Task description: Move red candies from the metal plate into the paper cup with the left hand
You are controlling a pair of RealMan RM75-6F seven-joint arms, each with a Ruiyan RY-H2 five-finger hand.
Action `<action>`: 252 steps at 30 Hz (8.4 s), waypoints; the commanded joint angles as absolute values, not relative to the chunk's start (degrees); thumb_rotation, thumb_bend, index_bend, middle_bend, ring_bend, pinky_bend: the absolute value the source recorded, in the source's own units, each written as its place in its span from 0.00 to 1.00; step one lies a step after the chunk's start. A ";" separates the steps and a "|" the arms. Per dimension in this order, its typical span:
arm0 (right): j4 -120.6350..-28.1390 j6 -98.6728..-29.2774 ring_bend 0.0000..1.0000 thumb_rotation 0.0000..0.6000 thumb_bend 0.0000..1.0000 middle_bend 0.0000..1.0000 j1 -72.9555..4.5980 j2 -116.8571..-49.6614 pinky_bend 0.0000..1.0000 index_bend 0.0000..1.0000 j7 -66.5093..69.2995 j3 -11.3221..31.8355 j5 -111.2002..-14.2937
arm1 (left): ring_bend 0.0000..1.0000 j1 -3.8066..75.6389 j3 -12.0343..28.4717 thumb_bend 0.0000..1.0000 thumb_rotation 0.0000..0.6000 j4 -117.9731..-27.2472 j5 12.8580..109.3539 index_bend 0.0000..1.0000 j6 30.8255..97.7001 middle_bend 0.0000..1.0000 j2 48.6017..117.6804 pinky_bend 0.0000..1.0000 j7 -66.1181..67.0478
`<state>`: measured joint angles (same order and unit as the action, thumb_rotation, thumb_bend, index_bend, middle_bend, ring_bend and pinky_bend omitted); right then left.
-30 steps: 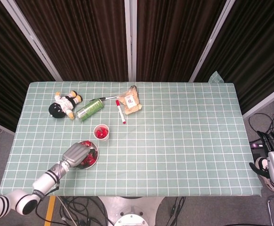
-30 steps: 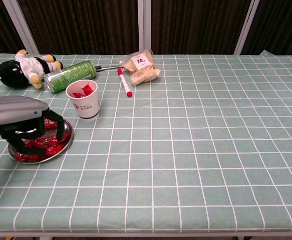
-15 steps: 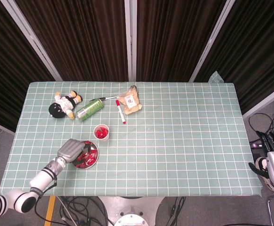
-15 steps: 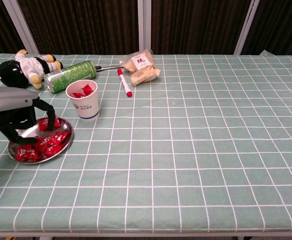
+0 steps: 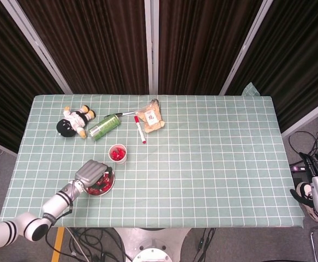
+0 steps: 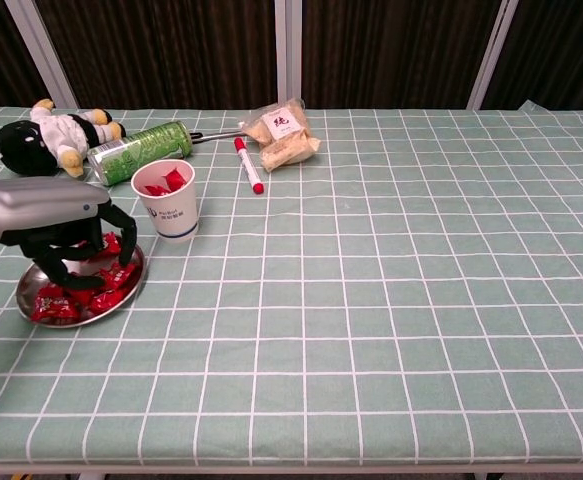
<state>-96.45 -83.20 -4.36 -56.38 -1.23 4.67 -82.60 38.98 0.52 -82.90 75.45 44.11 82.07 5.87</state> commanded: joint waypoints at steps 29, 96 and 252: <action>-96.45 -83.16 0.03 1.00 0.09 0.11 -4.36 -56.44 0.17 0.00 -1.33 4.77 -82.60 | 0.96 39.56 0.25 0.34 1.00 -84.69 65.64 0.52 43.99 1.00 79.86 1.00 13.49; -96.65 -83.00 0.03 1.00 0.09 0.12 -3.98 -56.02 0.17 0.00 -1.54 4.72 -81.88 | 0.96 39.40 0.33 0.18 1.00 -74.91 75.10 0.52 46.63 1.00 86.01 1.00 12.16; -96.10 -82.40 0.03 1.00 0.09 0.12 -4.43 -55.91 0.18 0.00 -0.19 4.73 -82.07 | 0.96 35.37 -0.30 0.31 1.00 -75.16 74.67 0.62 48.76 1.00 86.37 1.00 15.65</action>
<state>-96.09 -82.39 -4.44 -55.91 -0.18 4.73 -82.06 35.44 -0.25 -75.22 74.43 48.58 86.33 15.92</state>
